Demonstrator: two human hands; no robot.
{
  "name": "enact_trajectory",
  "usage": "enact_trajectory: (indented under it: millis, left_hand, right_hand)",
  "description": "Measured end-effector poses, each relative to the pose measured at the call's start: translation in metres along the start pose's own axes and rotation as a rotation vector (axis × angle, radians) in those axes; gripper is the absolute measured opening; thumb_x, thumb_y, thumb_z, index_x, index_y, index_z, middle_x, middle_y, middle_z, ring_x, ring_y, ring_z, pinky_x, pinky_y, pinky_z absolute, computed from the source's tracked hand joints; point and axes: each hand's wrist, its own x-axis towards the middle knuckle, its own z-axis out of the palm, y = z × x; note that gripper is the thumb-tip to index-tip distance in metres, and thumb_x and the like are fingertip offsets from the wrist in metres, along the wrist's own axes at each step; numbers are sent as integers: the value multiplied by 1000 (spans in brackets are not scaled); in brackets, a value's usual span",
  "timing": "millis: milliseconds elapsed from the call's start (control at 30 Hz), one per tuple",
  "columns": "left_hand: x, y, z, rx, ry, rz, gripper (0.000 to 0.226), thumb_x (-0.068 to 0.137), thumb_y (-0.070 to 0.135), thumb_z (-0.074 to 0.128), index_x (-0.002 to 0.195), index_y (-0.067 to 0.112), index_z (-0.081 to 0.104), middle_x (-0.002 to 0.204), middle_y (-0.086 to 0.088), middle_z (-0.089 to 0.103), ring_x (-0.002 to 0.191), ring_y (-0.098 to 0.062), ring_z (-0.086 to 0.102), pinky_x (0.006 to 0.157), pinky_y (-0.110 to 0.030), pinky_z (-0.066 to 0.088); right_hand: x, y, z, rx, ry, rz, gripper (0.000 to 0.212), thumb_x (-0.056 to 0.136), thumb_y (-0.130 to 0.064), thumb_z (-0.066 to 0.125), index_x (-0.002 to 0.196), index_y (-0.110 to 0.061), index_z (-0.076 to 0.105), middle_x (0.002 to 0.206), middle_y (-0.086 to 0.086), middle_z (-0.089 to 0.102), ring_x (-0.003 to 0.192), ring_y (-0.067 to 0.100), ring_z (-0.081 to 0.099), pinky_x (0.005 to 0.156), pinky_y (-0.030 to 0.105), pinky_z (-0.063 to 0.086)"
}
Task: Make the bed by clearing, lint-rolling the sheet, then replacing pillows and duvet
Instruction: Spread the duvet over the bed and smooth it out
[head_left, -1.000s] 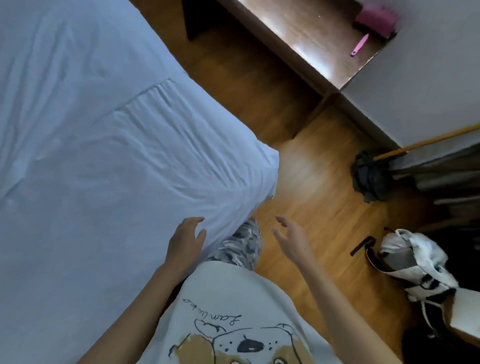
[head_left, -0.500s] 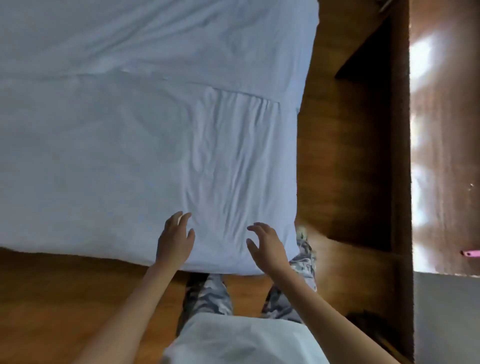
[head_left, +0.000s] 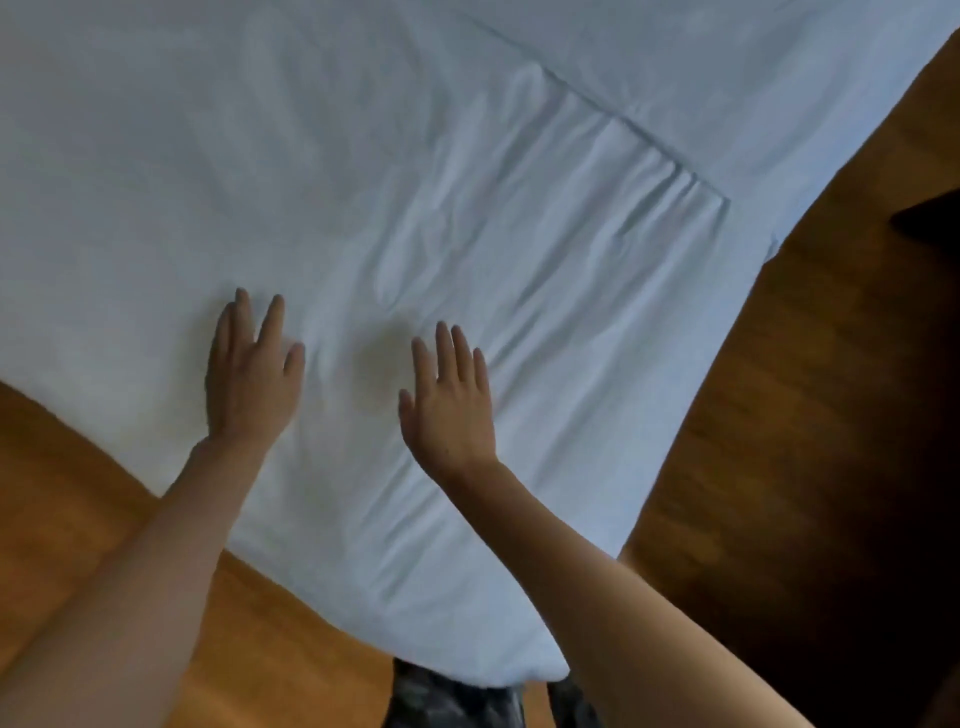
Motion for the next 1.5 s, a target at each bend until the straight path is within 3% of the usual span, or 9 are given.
enact_trajectory:
  millis: [233,400,500,567,733,1000,1267,1367,1500]
  left_hand:
    - [-37,56,103,55,71,234,63,96,41,38,148,7,35,155,-29,22,144,-45,21,117,-57,14]
    - [-198,154,136,-10,-225,783,70,88,49,50,149,16,38,158,-11,24,148,-30,19,119,-48,13]
    - [-233,172,144,88,-428,1002,53,84,48,48,132,26,59,146,-5,49,136,-24,43,121,-47,12]
    - [-224,173,129,12,-432,1006,29,93,33,50,113,26,70,133,-7,61,123,-24,58,117,-45,28]
    - [-76,153,71,-392,71,659,34,95,19,51,123,5,65,135,-20,56,126,-35,51,104,-45,42]
    - [230,146,49,-45,229,92,59,99,35,33,151,7,29,158,-25,18,146,-41,17,120,-42,11]
    - [147,336,134,-51,53,473,66,96,45,39,152,11,28,158,-24,18,147,-37,16,119,-51,15]
    - [87,388,140,-43,-81,646,59,99,40,40,152,17,30,160,-19,17,149,-33,14,119,-49,20]
    - [66,398,132,-173,-322,896,50,97,35,40,144,18,42,156,-11,31,146,-29,24,119,-45,20]
  right_hand:
    - [24,79,47,-48,114,112,60,98,-45,35,151,-17,28,159,13,18,148,29,11,119,44,6]
    - [-105,155,35,-62,90,576,63,98,-51,21,153,-21,15,160,12,12,148,26,6,118,46,6]
    - [-138,169,20,-35,37,888,72,93,-58,12,151,-17,10,159,18,15,148,30,8,118,48,8]
    - [-124,165,0,-11,99,874,75,93,-57,14,152,-10,17,158,19,15,148,30,8,119,47,8]
    - [-1,129,-33,13,285,500,62,98,-42,34,146,-3,33,154,25,23,144,38,18,116,49,15]
    - [225,136,-45,-110,155,87,63,98,-41,38,152,-13,22,160,17,11,148,31,5,118,46,5]
    - [116,282,-61,-127,186,330,58,102,-41,25,155,-19,11,162,6,0,149,22,-4,121,41,0]
    - [79,308,-72,-58,282,482,52,100,-30,30,148,-12,33,158,10,23,147,27,17,118,46,17]
    - [59,336,-102,-139,536,488,32,90,-12,55,122,-6,55,123,18,59,111,34,56,89,46,47]
